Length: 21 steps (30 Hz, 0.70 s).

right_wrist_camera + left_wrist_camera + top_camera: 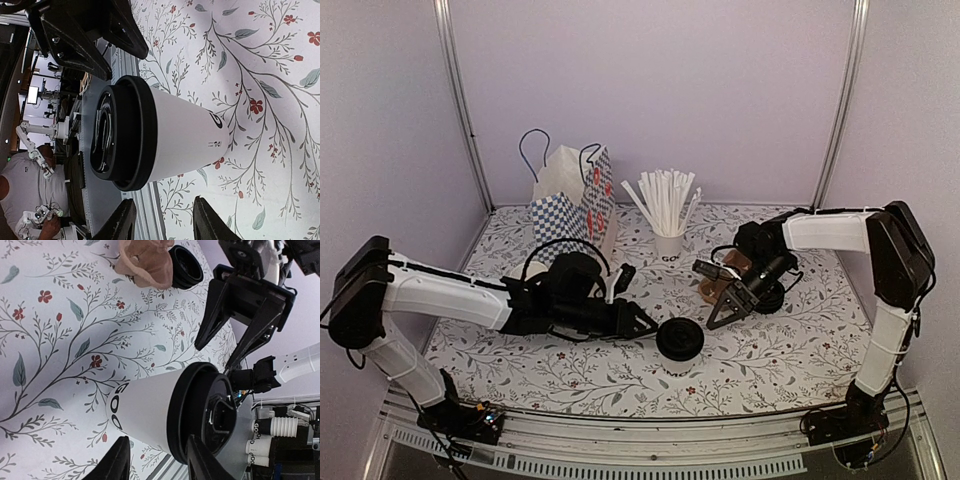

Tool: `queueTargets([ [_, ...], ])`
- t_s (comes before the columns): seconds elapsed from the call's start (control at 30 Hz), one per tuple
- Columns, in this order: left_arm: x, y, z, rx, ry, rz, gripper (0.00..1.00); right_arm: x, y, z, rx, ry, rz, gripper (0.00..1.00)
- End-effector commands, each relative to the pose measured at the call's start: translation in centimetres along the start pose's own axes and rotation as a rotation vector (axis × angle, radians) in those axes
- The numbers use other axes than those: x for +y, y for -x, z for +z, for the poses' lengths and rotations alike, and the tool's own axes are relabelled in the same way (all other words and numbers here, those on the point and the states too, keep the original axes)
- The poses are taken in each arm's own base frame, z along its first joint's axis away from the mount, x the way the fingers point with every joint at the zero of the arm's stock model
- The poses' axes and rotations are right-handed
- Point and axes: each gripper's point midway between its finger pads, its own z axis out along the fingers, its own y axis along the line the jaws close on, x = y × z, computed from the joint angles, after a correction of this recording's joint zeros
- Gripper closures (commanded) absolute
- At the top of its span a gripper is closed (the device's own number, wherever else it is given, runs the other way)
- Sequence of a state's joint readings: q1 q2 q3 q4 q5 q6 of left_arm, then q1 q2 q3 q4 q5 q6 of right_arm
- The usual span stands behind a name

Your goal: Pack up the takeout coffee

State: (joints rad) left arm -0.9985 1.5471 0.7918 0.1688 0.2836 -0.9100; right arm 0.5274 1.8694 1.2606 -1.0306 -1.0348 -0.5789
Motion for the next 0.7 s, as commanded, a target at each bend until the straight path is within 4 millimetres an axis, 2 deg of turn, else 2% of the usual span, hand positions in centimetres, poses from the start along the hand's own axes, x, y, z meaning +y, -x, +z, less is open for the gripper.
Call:
queueTargets([
  [0.0,0.1,0.1,0.6,0.017,-0.019,-0.016,0.59,-0.3,0.5,0.3,-0.003,0.009,0.007,0.59],
  [0.23,0.3,-0.1,1.2,0.036,-0.018,-0.021,0.61,0.0,0.3,1.3,0.028,0.018,-0.004,0.57],
  [0.67,-0.1,-0.1,2.0,0.065,-0.027,-0.01,0.6,0.1,0.4,1.9,0.033,0.07,0.021,0.56],
])
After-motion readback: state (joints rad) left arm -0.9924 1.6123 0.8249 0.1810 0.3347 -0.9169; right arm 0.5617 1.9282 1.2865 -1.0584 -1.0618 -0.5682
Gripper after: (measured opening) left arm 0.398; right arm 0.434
